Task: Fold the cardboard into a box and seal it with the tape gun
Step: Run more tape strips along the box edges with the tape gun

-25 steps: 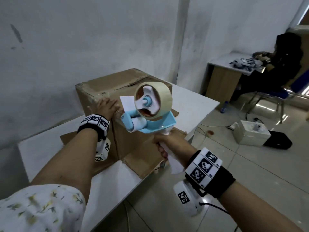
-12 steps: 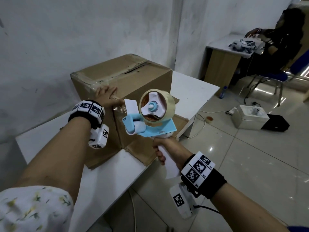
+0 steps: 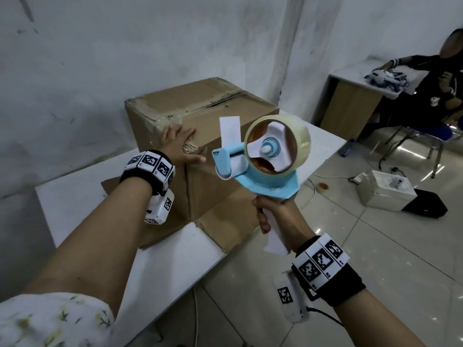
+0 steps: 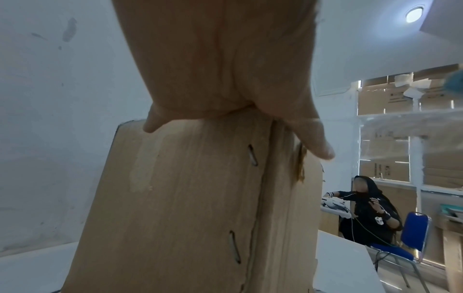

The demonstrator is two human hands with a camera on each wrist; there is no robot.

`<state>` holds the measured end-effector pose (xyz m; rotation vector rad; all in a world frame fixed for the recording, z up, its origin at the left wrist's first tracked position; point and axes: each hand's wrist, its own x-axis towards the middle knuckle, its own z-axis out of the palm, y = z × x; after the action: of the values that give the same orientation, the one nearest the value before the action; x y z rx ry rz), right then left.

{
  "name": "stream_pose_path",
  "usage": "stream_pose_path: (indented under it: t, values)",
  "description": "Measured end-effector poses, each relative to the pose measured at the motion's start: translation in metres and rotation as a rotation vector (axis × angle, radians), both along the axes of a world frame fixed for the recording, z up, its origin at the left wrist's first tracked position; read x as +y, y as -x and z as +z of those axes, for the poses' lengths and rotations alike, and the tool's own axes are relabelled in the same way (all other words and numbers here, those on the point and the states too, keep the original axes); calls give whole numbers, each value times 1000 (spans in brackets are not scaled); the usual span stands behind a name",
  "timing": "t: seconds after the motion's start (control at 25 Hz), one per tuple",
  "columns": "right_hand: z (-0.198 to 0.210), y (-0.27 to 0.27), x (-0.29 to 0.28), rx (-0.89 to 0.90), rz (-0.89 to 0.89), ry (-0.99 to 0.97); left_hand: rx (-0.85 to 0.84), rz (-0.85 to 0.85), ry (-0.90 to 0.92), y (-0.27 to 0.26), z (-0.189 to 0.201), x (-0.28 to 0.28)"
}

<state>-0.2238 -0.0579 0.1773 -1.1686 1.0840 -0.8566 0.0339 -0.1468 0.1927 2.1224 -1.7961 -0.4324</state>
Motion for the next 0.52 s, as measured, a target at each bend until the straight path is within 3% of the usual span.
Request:
stream_pose_path:
  t: [0.12, 0.32, 0.52]
  values:
    - [6, -1, -9, 18, 81, -65, 10, 9, 10, -1, -3, -1]
    - [-13, -11, -5, 214, 125, -188, 83, 7, 7, 2, 1, 0]
    - [-40, -17, -14, 83, 58, -469, 208, 51, 0, 7, 5, 3]
